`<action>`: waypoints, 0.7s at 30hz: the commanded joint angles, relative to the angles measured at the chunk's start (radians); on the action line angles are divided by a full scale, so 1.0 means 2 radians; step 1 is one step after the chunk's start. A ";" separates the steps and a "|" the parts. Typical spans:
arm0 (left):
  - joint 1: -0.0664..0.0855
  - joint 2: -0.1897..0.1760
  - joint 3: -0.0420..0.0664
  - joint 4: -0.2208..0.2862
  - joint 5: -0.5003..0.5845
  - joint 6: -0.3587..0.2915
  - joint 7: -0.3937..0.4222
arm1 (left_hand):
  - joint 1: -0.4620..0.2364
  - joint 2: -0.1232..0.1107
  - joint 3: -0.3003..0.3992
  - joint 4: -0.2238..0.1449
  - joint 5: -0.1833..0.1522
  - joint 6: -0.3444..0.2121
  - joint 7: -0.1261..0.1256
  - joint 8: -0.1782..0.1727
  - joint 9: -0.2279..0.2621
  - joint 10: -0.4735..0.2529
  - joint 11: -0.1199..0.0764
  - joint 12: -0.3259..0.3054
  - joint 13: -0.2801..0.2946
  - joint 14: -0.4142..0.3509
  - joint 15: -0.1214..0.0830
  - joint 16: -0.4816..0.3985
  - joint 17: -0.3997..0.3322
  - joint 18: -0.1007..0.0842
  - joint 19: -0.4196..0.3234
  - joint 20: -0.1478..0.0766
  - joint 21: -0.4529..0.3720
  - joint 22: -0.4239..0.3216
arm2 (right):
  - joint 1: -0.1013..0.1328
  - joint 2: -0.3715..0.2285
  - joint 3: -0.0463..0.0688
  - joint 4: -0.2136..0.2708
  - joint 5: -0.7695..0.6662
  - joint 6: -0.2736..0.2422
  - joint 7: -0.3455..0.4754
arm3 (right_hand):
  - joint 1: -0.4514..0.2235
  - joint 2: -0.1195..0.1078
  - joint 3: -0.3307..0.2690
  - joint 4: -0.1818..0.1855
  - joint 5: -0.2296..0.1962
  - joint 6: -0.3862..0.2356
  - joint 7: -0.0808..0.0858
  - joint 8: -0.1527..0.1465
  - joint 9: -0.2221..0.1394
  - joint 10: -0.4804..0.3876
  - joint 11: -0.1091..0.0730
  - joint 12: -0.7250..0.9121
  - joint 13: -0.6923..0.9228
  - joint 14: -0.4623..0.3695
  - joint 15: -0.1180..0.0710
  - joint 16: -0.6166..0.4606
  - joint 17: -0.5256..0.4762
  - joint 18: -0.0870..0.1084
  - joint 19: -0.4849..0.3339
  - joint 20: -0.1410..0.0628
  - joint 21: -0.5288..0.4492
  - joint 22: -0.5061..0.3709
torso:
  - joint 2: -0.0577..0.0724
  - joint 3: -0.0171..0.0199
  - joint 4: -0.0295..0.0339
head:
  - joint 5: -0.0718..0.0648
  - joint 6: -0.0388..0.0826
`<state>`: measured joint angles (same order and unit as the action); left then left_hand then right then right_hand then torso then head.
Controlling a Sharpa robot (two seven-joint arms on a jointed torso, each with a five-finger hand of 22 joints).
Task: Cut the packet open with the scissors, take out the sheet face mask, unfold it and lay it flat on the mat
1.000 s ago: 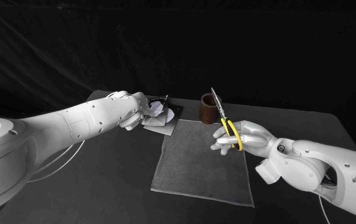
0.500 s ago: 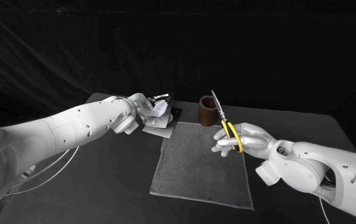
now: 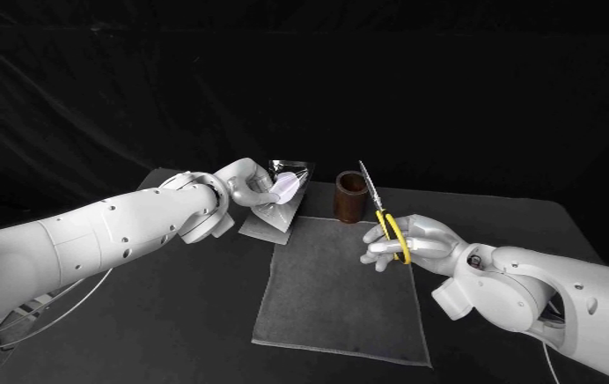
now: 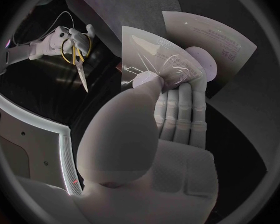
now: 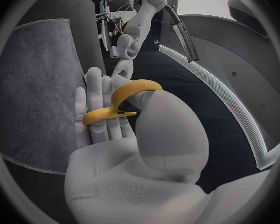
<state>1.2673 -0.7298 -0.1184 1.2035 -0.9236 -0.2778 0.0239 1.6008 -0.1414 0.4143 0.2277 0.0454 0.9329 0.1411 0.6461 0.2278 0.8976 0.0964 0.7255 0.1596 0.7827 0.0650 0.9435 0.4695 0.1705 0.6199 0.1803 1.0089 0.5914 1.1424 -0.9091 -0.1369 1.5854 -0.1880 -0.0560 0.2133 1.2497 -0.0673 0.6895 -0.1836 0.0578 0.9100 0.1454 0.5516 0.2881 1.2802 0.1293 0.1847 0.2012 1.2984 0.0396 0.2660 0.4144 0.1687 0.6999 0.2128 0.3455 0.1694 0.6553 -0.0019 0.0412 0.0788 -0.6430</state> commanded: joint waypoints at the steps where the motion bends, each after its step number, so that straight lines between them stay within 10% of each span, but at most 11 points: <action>1: 0.001 -0.005 0.001 0.015 -0.070 -0.007 0.035 | -0.006 -0.002 0.057 -0.053 0.001 0.005 0.001 -0.003 0.002 0.003 0.000 -0.003 -0.001 -0.001 -0.001 0.000 -0.001 0.003 -0.005 0.000 0.002 0.002 | 0.001 0.002 0.001 -0.001 0.010 -0.034 0.011 | 0.014 0.019 0.001 -0.002 -0.001 0.003 0.000 -0.002 0.000 0.051 -0.031 0.002 0.001 -0.001 -0.001 -0.002 0.001 0.010 0.001 0.001 0.003 0.001 | -0.001 0.0002 0.0002 | -0.004 0.005; 21: 0.001 -0.019 0.001 0.101 -0.199 0.071 0.023 | -0.024 -0.007 0.084 -0.079 0.001 0.013 -0.001 -0.015 0.002 0.017 -0.004 -0.002 -0.001 0.010 -0.006 0.004 -0.007 0.005 -0.005 -0.001 0.020 0.011 | 0.003 0.002 -0.001 -0.006 0.013 -0.059 -0.021 | 0.015 0.023 -0.001 -0.004 -0.001 0.010 0.000 -0.015 0.002 0.052 -0.031 -0.005 0.002 -0.007 0.000 -0.007 0.006 0.010 0.005 0.000 0.016 0.008 | -0.001 0.0004 0.0007 | -0.027 0.007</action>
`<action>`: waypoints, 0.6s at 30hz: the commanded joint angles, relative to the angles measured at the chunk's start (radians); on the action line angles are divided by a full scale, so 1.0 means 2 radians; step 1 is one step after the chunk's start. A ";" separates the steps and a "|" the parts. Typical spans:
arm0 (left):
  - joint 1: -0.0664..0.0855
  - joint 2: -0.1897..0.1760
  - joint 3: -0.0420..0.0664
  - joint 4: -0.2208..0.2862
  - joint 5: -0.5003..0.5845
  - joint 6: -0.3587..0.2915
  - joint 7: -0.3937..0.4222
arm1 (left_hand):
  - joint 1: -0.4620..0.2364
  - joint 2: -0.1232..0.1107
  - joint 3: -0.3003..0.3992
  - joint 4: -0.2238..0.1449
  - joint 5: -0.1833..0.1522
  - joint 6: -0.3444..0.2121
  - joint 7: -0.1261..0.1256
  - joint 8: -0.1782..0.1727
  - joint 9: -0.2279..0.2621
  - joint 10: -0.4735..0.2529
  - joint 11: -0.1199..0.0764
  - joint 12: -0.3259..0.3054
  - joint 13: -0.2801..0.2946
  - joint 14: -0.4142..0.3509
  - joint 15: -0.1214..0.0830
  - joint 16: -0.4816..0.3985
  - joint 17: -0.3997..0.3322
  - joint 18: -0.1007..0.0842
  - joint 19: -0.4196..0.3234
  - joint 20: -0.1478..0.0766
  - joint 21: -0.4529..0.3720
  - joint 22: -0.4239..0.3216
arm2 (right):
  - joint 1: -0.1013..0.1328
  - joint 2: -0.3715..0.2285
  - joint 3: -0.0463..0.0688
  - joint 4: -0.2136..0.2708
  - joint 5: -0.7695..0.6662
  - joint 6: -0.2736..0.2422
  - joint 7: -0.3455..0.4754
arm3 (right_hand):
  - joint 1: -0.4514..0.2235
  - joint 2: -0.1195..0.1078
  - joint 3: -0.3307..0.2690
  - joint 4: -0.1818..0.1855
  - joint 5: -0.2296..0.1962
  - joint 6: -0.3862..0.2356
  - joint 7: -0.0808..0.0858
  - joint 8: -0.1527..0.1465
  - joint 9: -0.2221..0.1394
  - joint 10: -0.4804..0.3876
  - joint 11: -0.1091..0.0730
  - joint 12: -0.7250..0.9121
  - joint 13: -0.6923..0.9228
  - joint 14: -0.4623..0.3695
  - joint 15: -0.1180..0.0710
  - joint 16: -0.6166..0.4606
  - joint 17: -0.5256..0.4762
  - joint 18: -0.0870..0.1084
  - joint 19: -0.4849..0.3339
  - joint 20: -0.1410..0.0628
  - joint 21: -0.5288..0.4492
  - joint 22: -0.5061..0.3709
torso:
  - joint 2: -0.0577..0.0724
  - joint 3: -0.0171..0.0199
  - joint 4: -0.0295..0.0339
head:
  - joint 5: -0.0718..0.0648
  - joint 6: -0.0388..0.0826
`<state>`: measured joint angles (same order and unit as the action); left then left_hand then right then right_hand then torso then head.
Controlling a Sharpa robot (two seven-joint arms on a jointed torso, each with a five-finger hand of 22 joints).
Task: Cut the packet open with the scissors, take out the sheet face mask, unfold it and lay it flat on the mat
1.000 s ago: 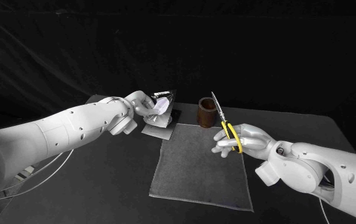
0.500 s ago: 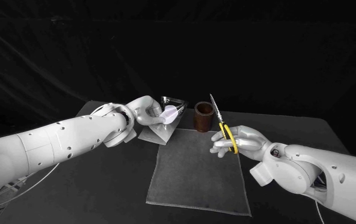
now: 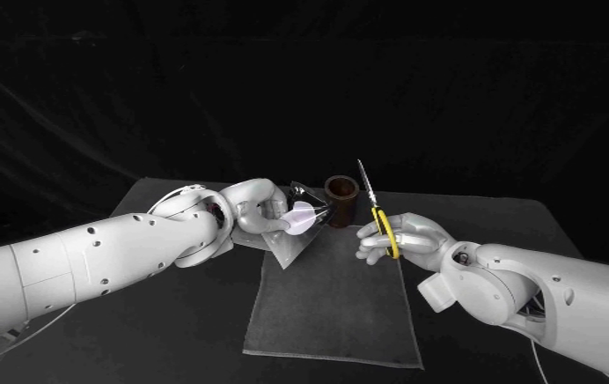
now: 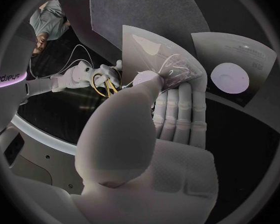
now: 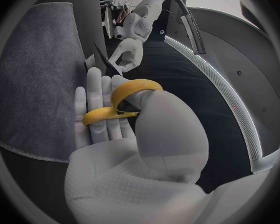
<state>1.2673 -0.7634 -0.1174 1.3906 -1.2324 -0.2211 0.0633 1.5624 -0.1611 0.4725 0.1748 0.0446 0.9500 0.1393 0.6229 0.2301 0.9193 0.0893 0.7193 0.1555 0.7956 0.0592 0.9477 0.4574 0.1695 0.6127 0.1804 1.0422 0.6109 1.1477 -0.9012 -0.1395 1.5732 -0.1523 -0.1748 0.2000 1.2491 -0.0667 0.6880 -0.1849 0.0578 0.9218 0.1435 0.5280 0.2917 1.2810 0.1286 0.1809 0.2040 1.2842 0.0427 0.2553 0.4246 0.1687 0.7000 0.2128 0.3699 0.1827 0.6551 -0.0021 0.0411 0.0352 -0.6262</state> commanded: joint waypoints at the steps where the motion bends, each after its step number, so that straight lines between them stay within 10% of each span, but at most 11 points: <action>1: 0.002 -0.003 0.001 0.010 -0.050 0.052 0.001 | -0.007 0.002 0.057 -0.055 0.002 0.005 -0.001 -0.005 0.001 0.008 -0.002 0.001 0.001 0.007 -0.004 0.002 -0.002 0.006 0.000 -0.001 0.005 0.002 | 0.000 -0.003 0.000 0.001 -0.009 0.006 -0.021 | 0.015 0.022 -0.001 -0.004 -0.001 0.004 0.001 -0.004 0.001 0.052 -0.031 -0.003 0.001 0.000 -0.002 -0.002 0.001 0.010 0.006 0.000 0.004 0.002 | -0.001 0.0005 0.0004 | -0.007 -0.003; 18: 0.039 0.006 0.004 0.025 -0.065 0.205 -0.009 | -0.015 0.003 0.069 -0.064 0.002 0.010 -0.004 -0.013 0.001 0.014 -0.004 -0.003 0.000 0.017 -0.007 -0.003 -0.007 0.006 0.005 -0.004 0.008 0.002 | -0.033 -0.053 -0.017 0.062 -0.067 0.064 -0.075 | 0.013 0.030 0.000 -0.006 -0.003 0.009 0.005 -0.027 0.008 0.046 -0.025 -0.032 -0.006 -0.021 0.006 -0.027 -0.001 0.009 -0.006 0.003 0.015 0.010 | -0.001 -0.0001 -0.0018 | -0.008 -0.022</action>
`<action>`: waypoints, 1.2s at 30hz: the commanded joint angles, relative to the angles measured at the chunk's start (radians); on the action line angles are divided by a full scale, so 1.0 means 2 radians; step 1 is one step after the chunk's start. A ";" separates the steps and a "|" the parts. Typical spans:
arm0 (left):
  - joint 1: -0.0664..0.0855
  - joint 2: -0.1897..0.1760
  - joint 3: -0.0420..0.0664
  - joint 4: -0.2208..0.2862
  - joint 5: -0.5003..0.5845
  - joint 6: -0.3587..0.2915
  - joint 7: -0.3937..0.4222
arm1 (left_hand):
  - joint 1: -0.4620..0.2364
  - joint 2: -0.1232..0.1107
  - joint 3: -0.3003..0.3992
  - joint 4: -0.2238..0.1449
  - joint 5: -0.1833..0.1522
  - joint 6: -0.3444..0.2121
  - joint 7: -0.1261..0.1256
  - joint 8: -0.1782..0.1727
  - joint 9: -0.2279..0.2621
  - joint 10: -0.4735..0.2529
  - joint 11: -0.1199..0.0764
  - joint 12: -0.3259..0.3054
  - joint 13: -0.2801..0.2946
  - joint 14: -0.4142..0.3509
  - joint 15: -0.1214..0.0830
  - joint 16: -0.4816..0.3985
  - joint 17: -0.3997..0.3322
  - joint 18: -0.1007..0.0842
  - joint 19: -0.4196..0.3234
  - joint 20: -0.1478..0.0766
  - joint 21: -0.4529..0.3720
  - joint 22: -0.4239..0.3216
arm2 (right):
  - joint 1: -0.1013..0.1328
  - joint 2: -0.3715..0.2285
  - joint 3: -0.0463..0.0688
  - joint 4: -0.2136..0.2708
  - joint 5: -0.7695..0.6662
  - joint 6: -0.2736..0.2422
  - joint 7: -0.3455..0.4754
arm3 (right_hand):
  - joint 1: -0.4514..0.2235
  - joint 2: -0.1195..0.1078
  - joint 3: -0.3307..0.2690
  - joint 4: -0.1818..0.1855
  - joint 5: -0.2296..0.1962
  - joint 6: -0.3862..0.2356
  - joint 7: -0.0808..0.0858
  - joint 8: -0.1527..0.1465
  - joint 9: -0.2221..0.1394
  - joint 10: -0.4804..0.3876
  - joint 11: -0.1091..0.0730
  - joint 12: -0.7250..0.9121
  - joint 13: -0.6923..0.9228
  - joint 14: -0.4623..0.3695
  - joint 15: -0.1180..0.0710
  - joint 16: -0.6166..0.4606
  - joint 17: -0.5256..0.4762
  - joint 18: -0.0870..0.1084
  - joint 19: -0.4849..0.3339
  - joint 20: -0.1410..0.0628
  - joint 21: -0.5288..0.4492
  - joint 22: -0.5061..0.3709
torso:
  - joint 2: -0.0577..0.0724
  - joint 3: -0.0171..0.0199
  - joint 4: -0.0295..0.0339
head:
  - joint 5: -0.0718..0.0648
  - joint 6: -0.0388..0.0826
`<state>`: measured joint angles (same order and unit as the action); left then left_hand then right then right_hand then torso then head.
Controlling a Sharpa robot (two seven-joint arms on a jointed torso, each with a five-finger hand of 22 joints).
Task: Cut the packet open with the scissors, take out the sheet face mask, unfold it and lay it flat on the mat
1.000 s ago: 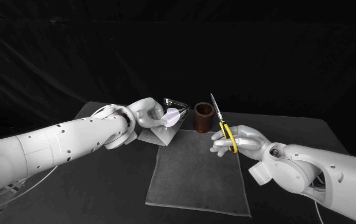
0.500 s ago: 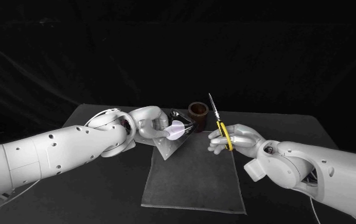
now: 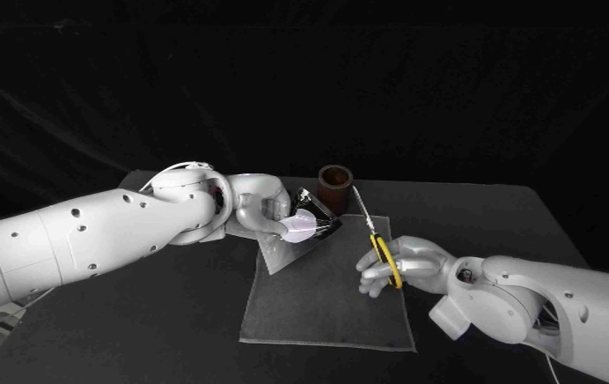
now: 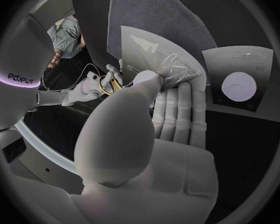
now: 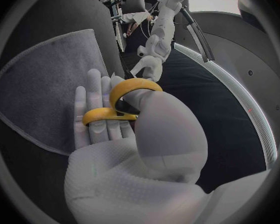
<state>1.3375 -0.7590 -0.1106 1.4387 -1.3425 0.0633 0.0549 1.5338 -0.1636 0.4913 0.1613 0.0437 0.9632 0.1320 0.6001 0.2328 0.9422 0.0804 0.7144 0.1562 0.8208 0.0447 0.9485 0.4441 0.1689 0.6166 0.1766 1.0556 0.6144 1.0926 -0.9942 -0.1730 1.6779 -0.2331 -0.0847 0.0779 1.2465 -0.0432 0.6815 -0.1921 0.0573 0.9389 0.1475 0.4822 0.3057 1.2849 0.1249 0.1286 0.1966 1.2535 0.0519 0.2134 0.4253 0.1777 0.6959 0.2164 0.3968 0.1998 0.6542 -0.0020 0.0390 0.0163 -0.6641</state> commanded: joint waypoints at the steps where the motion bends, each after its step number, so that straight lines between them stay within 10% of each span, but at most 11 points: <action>1: 0.005 0.004 0.001 0.000 -0.010 0.066 -0.006 | -0.001 0.004 0.060 -0.057 0.002 0.004 0.000 -0.002 0.000 0.003 0.000 -0.001 0.000 0.004 0.000 -0.003 -0.001 0.007 0.003 -0.002 0.002 0.000 | -0.009 -0.009 -0.001 0.014 -0.028 0.017 -0.013 | 0.015 0.018 0.004 -0.002 -0.003 0.000 0.004 -0.005 0.002 0.043 -0.023 -0.008 -0.003 -0.007 0.002 -0.008 -0.002 0.004 -0.005 0.001 0.002 0.002 | 0.000 -0.0001 -0.0006 | 0.001 -0.004; 13: 0.010 0.005 0.001 -0.004 -0.013 0.086 -0.014 | -0.003 0.004 0.064 -0.060 0.002 0.005 -0.001 -0.004 0.000 0.004 0.000 -0.003 0.000 0.007 0.000 -0.006 -0.003 0.007 0.005 -0.003 0.002 -0.001 | -0.050 -0.034 -0.004 0.046 -0.031 0.005 0.004 | 0.007 0.027 0.005 0.003 -0.004 -0.006 0.012 -0.024 0.010 0.027 -0.012 -0.035 -0.026 -0.035 0.015 -0.038 -0.018 0.004 -0.012 0.006 0.019 0.013 | -0.001 0.0000 -0.0020 | 0.002 -0.015; 26: 0.012 0.012 -0.004 -0.004 -0.054 0.073 -0.014 | -0.007 0.004 0.068 -0.063 0.002 0.007 -0.002 -0.006 0.002 0.007 0.000 -0.004 0.000 0.010 -0.001 -0.007 -0.004 0.007 0.007 -0.003 0.003 -0.001 | -0.068 -0.038 -0.006 0.065 -0.014 0.010 -0.019 | -0.097 -0.074 -0.100 0.084 -0.001 -0.043 0.029 -0.064 0.021 -0.021 0.010 -0.033 -0.059 -0.069 0.034 -0.064 -0.029 0.004 0.000 0.019 -0.027 -0.024 | -0.001 -0.0006 -0.0015 | 0.002 -0.027; 36: 0.012 0.019 -0.004 -0.008 -0.068 0.063 -0.013 | -0.009 0.003 0.070 -0.064 0.002 0.009 -0.002 -0.007 0.003 0.008 -0.001 -0.004 0.000 0.013 -0.001 -0.008 -0.005 0.007 0.009 -0.004 0.003 -0.002 | -0.070 -0.030 -0.006 0.073 -0.013 0.011 -0.037 | -0.102 -0.078 -0.194 0.143 -0.005 -0.071 0.041 -0.068 0.039 -0.052 0.020 -0.023 -0.064 -0.097 0.045 -0.063 -0.040 0.004 -0.001 0.029 -0.057 -0.047 | 0.000 -0.0002 -0.0010 | 0.004 -0.033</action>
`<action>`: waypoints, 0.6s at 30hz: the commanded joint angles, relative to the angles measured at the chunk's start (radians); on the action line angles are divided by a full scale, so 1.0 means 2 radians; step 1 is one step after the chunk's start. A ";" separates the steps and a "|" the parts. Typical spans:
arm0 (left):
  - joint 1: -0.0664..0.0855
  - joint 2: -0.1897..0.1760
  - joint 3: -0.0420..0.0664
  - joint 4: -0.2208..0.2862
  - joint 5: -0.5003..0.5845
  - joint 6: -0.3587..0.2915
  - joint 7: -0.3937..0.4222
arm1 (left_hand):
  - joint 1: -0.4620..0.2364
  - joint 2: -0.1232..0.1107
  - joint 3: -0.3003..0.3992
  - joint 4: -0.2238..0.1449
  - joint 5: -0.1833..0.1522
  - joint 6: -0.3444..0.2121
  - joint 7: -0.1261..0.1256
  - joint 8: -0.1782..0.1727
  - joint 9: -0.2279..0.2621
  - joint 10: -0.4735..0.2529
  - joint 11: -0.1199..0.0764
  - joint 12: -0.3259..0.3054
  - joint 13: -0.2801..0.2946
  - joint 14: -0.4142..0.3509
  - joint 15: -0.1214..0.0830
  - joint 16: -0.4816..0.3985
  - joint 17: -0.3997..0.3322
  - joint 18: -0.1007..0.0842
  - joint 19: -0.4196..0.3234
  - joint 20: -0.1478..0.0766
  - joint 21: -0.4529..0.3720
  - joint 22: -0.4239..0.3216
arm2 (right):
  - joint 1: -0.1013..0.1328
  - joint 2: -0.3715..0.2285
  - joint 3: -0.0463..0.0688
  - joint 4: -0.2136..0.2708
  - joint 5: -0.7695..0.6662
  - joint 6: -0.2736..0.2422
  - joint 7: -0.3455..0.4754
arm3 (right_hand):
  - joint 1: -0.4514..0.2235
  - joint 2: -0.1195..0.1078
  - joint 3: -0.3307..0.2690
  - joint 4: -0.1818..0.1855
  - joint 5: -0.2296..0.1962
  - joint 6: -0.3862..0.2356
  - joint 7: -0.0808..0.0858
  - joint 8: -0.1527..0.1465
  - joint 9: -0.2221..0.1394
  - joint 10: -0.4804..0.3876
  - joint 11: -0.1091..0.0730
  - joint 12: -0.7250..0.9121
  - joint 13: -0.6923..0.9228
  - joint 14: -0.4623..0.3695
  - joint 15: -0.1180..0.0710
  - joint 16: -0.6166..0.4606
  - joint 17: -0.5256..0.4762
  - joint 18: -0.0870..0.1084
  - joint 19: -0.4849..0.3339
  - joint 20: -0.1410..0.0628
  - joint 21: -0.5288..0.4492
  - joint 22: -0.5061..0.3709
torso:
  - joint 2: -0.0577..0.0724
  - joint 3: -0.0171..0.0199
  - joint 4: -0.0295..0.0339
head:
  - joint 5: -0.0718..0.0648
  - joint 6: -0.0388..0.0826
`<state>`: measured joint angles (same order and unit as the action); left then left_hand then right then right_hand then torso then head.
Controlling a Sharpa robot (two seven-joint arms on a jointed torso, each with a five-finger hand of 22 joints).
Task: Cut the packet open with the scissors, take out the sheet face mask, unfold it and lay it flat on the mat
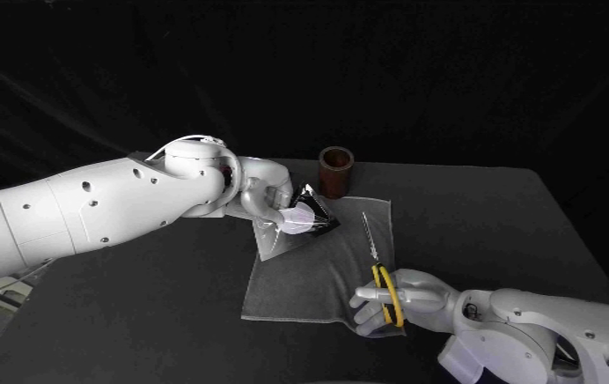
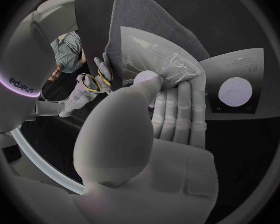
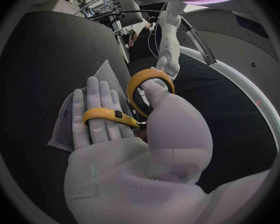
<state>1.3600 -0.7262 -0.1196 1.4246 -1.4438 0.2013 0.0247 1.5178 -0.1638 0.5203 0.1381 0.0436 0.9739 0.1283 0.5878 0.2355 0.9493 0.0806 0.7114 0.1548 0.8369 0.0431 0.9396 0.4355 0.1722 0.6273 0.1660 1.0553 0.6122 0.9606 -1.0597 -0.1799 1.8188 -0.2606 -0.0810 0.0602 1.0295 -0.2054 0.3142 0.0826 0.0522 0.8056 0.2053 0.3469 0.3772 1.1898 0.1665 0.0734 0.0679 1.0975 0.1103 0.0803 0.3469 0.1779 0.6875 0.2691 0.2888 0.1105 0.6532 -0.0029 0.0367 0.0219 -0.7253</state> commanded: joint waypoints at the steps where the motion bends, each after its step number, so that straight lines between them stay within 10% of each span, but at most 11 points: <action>1: 0.001 0.004 0.000 -0.001 -0.018 -0.007 0.002 | -0.001 0.003 0.056 -0.053 0.002 0.003 0.000 -0.001 0.001 0.004 -0.001 -0.003 0.000 0.005 0.000 -0.003 -0.001 0.005 0.003 0.001 0.003 -0.001 | -0.004 0.003 -0.003 0.004 0.000 0.010 -0.028 | 0.008 0.003 -0.013 0.006 -0.002 -0.004 0.012 0.000 0.004 -0.004 0.000 0.005 0.001 -0.020 0.015 0.004 -0.001 0.004 0.003 0.003 -0.004 -0.003 | 0.000 0.0002 0.0001 | 0.001 -0.003; 7: 0.001 0.007 0.000 -0.002 -0.023 -0.009 0.001 | -0.002 0.003 0.057 -0.053 0.002 0.004 0.000 -0.001 0.002 0.005 -0.001 -0.003 0.000 0.005 -0.001 -0.004 -0.001 0.005 0.004 0.001 0.004 -0.001 | -0.004 0.001 -0.003 0.014 0.004 0.022 -0.030 | 0.008 0.007 -0.072 0.038 -0.002 -0.030 0.022 -0.003 0.012 -0.029 0.009 0.004 -0.001 -0.048 0.024 0.002 -0.008 0.003 -0.001 0.007 -0.015 -0.012 | 0.000 -0.0002 -0.0003 | 0.001 -0.007; 12: 0.002 0.006 0.002 -0.006 -0.023 -0.013 0.003 | -0.003 0.003 0.058 -0.054 0.002 0.004 0.000 -0.001 0.002 0.005 -0.001 -0.003 0.000 0.006 -0.001 -0.004 -0.001 0.005 0.005 0.001 0.004 -0.001 | 0.000 -0.003 -0.003 0.021 0.013 0.029 -0.037 | 0.064 0.038 -0.205 0.103 -0.002 -0.070 0.032 0.015 0.034 -0.064 0.018 0.020 0.001 -0.084 0.032 0.018 -0.015 0.000 -0.003 0.010 -0.027 -0.019 | -0.001 0.0000 -0.0003 | 0.001 -0.010; 18: 0.011 0.005 0.004 -0.008 -0.021 -0.015 0.005 | -0.005 0.002 0.059 -0.054 0.002 0.005 -0.001 -0.002 0.003 0.006 -0.001 -0.004 0.001 0.007 -0.001 -0.004 -0.002 0.005 0.006 0.001 0.004 -0.001 | 0.019 -0.016 -0.003 0.026 0.024 0.036 -0.051 | 0.066 0.042 -0.227 0.106 -0.002 -0.079 0.033 0.021 0.039 -0.072 0.020 0.025 0.001 -0.091 0.033 0.025 -0.016 -0.001 -0.003 0.010 -0.029 -0.020 | -0.001 -0.0008 -0.0004 | -0.001 -0.010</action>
<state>1.3778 -0.7160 -0.1130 1.4080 -1.4780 0.1819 0.0254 1.5167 -0.1650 0.5220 0.1398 0.0446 0.9761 0.1259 0.5821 0.2390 0.9527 0.0771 0.7083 0.1550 0.8421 0.0418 0.9358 0.4330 0.1710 0.6311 0.1699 1.0592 0.6110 0.9928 -1.0897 -0.1873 1.8687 -0.2347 -0.0444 -0.0023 1.1585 -0.1237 -0.1351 0.2955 0.0523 0.6508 0.1813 0.3839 0.4551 1.0503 0.2055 0.1196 0.0690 0.9552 0.1396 0.1248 0.3151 0.1628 0.6837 0.2939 0.2341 0.0712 0.6523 -0.0033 0.0368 0.0208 -0.7457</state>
